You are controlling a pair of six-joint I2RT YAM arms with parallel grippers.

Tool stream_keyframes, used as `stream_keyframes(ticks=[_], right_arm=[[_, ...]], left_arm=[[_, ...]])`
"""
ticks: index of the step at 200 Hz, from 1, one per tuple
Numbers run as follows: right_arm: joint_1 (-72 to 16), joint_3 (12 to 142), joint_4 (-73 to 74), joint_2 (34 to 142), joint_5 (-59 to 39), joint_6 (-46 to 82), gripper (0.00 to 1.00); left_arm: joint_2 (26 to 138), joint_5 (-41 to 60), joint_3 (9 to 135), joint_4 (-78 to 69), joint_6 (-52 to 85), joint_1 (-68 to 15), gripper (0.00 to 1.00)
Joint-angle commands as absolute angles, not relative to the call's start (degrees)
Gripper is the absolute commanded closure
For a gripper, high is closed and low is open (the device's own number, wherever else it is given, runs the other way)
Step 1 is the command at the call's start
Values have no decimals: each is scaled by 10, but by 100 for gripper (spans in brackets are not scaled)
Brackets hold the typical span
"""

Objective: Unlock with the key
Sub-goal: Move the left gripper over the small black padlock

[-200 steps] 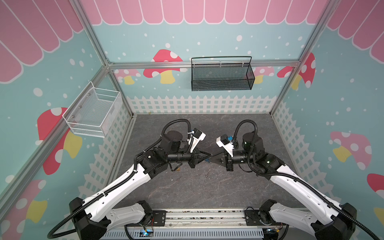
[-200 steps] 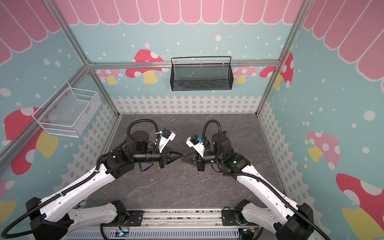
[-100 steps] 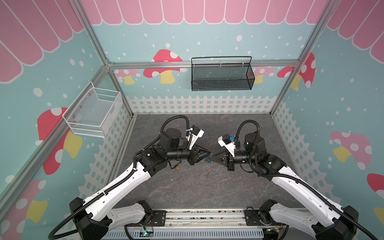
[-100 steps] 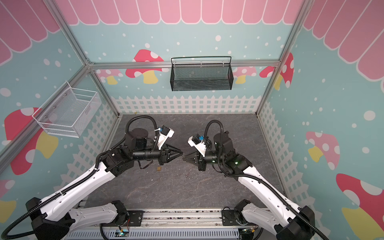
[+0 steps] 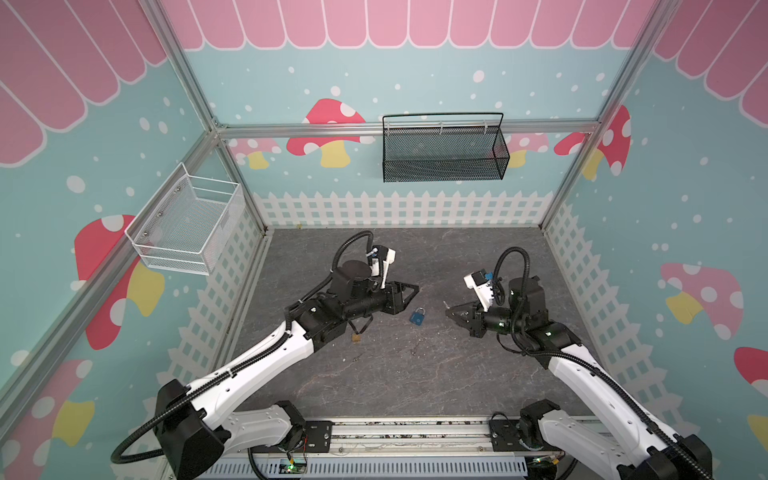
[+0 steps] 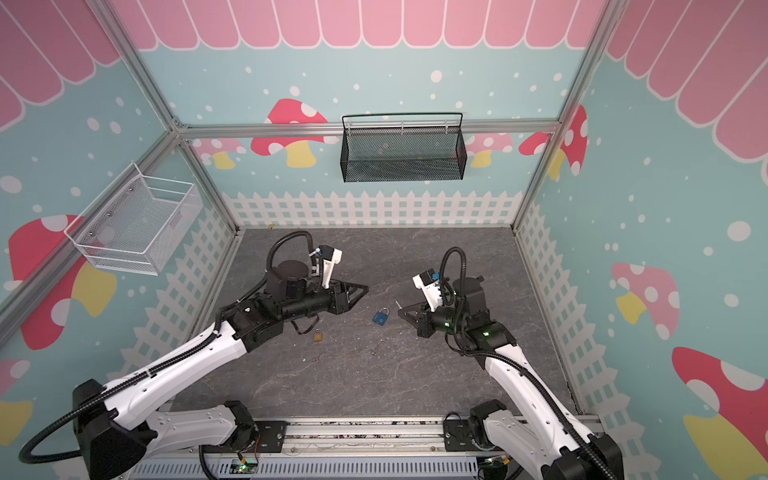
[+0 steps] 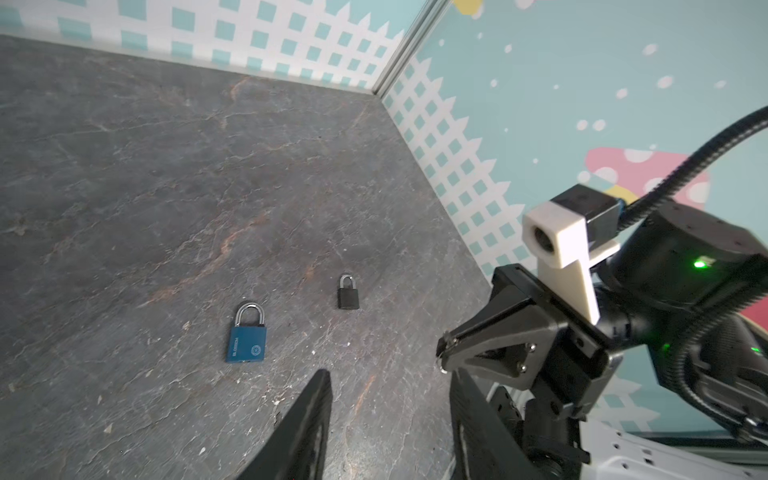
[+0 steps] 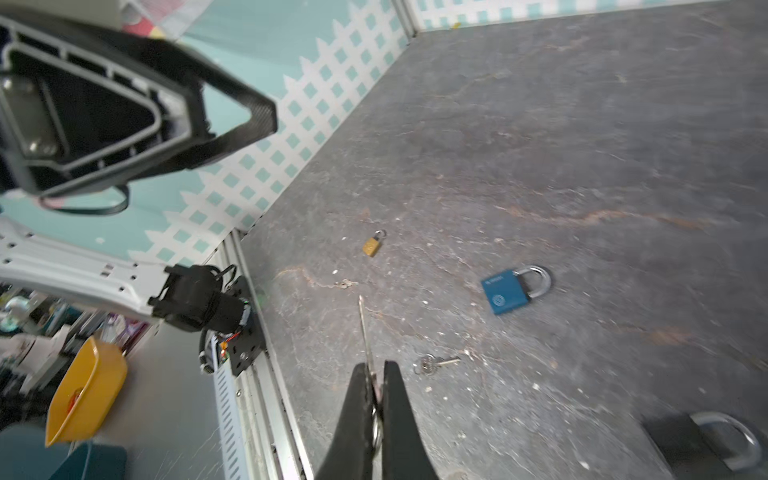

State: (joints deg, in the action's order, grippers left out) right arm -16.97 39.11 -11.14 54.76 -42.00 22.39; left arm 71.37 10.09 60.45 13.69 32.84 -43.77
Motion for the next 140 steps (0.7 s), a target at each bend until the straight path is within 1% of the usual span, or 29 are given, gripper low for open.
stream_keyframes(ticks=[1,34,44,65,79,109,140], right_arm=[[-121,363,-91,553,-416,274,100],[-43,326,-64,554,-415,319,100],[-19,316,-59,557,-412,333,100],[31,296,-49,581,-395,348,100],[59,273,-13,596,-403,369,100],[78,259,16,621,-392,381,100],[91,267,11,637,-389,355,100]], left_arm=[[766,1,632,151,360,-481,52],[872,-59,711,206,364,-531,49],[905,-65,732,212,365,-545,47],[976,-84,789,239,363,-568,46],[1022,-89,829,255,357,-579,45],[1112,-99,914,306,335,-590,44],[1193,-87,1011,373,316,-598,43]])
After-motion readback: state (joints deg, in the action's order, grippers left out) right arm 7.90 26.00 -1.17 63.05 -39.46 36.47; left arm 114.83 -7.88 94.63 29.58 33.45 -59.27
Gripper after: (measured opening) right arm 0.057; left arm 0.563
